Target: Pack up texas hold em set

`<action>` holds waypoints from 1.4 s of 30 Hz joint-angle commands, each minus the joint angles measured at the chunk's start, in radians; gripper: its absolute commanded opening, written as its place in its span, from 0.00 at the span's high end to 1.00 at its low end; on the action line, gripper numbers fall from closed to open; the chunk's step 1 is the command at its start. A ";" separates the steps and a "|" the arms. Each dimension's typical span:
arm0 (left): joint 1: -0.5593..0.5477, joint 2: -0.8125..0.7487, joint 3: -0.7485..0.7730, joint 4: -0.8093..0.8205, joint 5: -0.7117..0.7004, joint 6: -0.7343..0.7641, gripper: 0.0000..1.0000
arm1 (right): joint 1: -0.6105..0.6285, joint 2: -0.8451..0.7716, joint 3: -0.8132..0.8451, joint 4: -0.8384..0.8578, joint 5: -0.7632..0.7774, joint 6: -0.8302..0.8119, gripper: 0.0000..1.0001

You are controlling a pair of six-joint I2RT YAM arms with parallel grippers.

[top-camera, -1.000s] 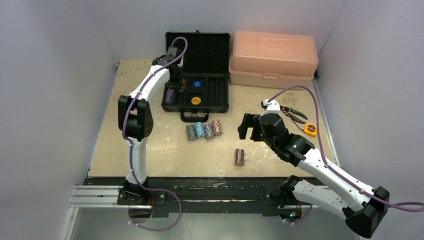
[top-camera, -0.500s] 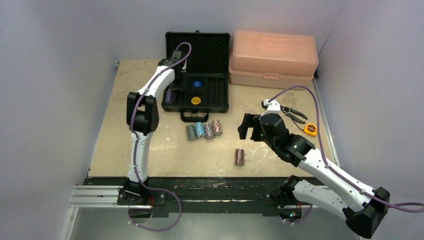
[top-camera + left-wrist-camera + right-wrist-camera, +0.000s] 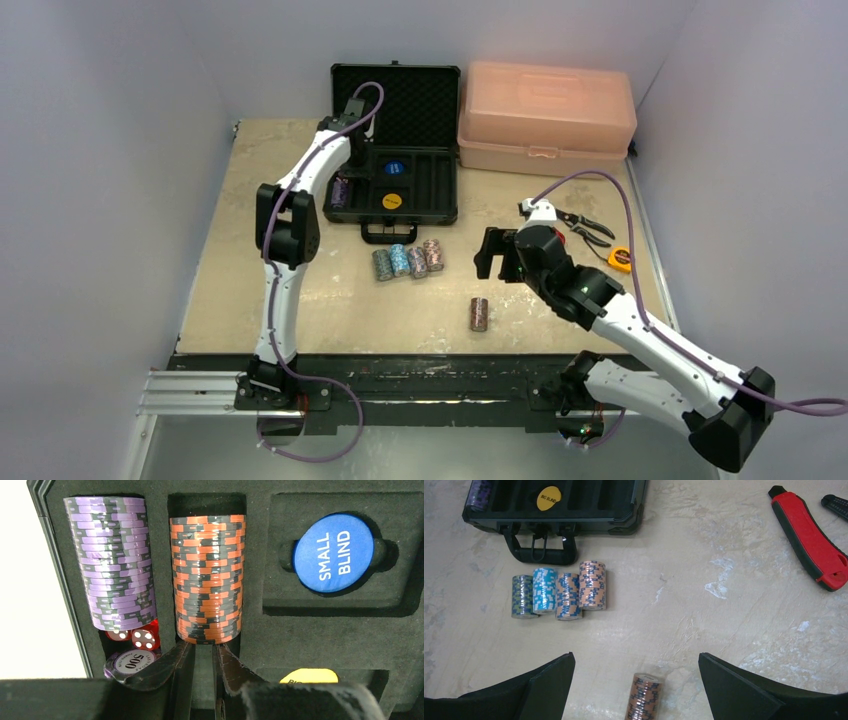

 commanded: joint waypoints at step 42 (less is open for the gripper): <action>-0.011 -0.309 -0.146 0.237 -0.042 0.052 0.11 | -0.002 0.018 0.123 0.008 -0.005 -0.035 0.01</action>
